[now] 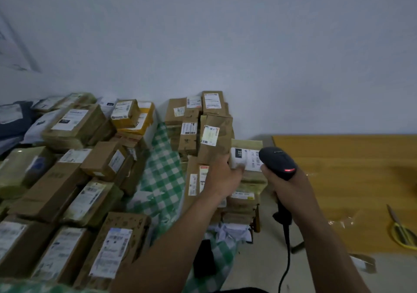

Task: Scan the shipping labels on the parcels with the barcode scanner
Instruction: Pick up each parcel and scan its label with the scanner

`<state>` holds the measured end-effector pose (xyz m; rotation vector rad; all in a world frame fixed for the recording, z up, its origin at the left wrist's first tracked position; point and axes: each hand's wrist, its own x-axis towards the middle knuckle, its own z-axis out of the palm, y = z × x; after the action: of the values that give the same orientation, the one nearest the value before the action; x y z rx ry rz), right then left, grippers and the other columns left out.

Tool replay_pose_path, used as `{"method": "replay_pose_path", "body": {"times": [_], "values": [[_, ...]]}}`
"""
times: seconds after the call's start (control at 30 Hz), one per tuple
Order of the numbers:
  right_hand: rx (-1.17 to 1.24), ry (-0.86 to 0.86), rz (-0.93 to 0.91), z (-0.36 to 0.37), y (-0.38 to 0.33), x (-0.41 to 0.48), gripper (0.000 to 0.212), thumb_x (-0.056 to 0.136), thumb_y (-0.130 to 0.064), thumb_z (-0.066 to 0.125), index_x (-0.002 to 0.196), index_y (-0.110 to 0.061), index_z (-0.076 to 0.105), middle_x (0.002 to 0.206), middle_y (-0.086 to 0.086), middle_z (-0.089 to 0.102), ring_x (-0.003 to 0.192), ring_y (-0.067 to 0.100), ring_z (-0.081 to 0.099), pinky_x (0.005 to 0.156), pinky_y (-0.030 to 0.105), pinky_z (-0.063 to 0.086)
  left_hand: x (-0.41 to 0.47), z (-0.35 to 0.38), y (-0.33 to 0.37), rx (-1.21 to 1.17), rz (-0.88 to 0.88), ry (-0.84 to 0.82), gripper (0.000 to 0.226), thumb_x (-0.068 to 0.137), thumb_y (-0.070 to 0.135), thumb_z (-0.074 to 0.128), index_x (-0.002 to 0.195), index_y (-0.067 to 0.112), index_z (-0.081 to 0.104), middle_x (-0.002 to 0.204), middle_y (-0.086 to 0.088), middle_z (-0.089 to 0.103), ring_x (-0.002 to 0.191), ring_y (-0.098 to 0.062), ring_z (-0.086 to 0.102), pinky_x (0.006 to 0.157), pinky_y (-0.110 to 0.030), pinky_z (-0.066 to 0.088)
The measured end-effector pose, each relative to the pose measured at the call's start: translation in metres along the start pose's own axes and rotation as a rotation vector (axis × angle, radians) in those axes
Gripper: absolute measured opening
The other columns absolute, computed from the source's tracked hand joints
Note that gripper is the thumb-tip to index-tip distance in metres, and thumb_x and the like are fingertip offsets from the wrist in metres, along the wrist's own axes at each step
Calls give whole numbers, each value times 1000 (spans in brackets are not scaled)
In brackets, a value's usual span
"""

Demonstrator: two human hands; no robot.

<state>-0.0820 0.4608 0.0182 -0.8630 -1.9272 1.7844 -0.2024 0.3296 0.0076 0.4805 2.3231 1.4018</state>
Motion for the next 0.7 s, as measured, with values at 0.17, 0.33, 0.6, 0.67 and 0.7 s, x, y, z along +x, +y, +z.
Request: {"method": "replay_pose_path", "body": {"times": [0.17,0.33,0.6,0.67,0.7], "values": [[59,-44,53,-4,14,26,30,91,-32,79,119,-35,68,100,-12,75,91,10,68,72,29,50,1,25,-10,133,-75,57,45,92,51,54,132,33,65,133,11,62,127,-21,54,106,-47,51],[89,-123,100,-5,19,37,44,88,-33,82,130,-33,67,114,-8,77,111,19,71,90,43,61,-1,34,-12,120,-129,106,48,88,56,52,129,36,66,131,7,61,126,-24,52,107,-52,47],[75,-146,-54,-15,-6,26,30,90,-32,81,117,-39,71,107,-15,78,105,12,73,96,50,59,-20,29,11,-301,-107,176,35,102,35,61,136,36,54,133,12,59,119,-6,57,94,-29,49],[44,-140,-86,-16,-13,24,24,89,-36,81,108,-48,71,103,-18,77,102,13,73,95,53,59,-26,28,14,-416,-98,187,31,101,37,63,130,45,56,133,15,60,113,-2,61,85,-24,51],[31,-138,-109,-17,-16,23,23,89,-36,81,103,-50,71,101,-20,77,100,11,72,94,54,59,-30,28,16,-463,-86,202,29,100,38,65,126,49,58,134,15,60,113,-3,63,87,-27,54]]}}
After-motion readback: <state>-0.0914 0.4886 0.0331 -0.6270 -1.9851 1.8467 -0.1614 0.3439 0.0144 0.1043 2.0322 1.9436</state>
